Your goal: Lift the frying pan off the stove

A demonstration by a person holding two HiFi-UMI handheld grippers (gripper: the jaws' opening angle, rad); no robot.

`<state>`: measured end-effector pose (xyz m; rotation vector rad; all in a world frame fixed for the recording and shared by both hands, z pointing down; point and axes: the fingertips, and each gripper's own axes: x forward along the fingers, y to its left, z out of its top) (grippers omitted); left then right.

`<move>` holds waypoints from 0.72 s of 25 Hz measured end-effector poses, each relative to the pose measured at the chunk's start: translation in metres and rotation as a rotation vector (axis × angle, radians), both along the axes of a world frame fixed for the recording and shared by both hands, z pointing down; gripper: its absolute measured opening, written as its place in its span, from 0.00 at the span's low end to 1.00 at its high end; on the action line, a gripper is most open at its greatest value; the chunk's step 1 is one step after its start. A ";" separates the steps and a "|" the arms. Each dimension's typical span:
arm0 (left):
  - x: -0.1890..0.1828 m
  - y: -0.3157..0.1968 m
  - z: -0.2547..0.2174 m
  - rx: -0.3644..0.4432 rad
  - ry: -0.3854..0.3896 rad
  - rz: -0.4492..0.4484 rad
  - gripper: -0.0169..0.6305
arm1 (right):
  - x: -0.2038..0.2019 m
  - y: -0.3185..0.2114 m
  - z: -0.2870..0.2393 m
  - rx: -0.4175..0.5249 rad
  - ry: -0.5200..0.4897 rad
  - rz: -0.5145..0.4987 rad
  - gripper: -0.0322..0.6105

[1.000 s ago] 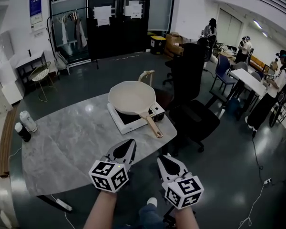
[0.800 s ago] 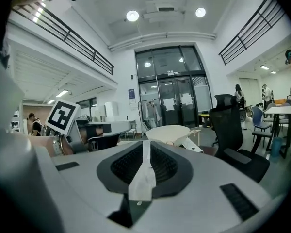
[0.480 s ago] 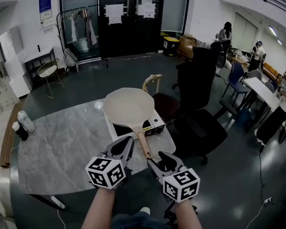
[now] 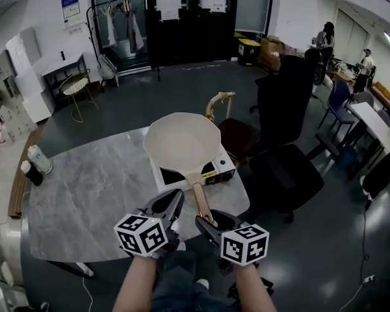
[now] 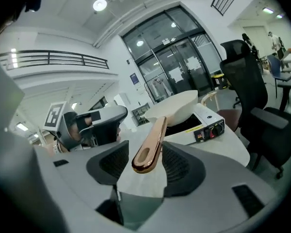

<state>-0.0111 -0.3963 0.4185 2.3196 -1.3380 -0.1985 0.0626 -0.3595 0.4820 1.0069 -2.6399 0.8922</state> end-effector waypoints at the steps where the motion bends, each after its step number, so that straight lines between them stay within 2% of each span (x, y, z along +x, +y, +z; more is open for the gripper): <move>1: -0.001 -0.004 0.005 -0.023 0.035 0.008 0.05 | -0.002 -0.001 0.003 -0.023 -0.016 -0.007 0.41; 5: -0.001 -0.017 0.023 -0.105 0.171 0.062 0.07 | -0.009 -0.004 0.014 -0.159 -0.142 -0.067 0.41; 6: 0.001 -0.019 0.027 -0.124 0.196 0.088 0.14 | -0.011 -0.005 0.015 -0.205 -0.198 -0.077 0.41; 8: 0.007 -0.023 0.035 -0.172 0.236 0.150 0.34 | -0.014 -0.009 0.014 -0.300 -0.310 -0.079 0.39; 9: 0.008 -0.025 0.040 -0.195 0.254 0.172 0.39 | -0.015 -0.010 0.014 -0.344 -0.353 -0.078 0.34; 11: 0.009 -0.030 0.048 -0.230 0.290 0.189 0.43 | -0.017 -0.010 0.016 -0.406 -0.396 -0.093 0.33; 14: 0.008 -0.041 0.058 -0.270 0.357 0.195 0.48 | -0.019 -0.007 0.024 -0.423 -0.332 -0.130 0.32; 18: 0.013 -0.056 0.069 -0.325 0.452 0.213 0.49 | -0.020 -0.003 0.028 -0.416 -0.228 -0.161 0.32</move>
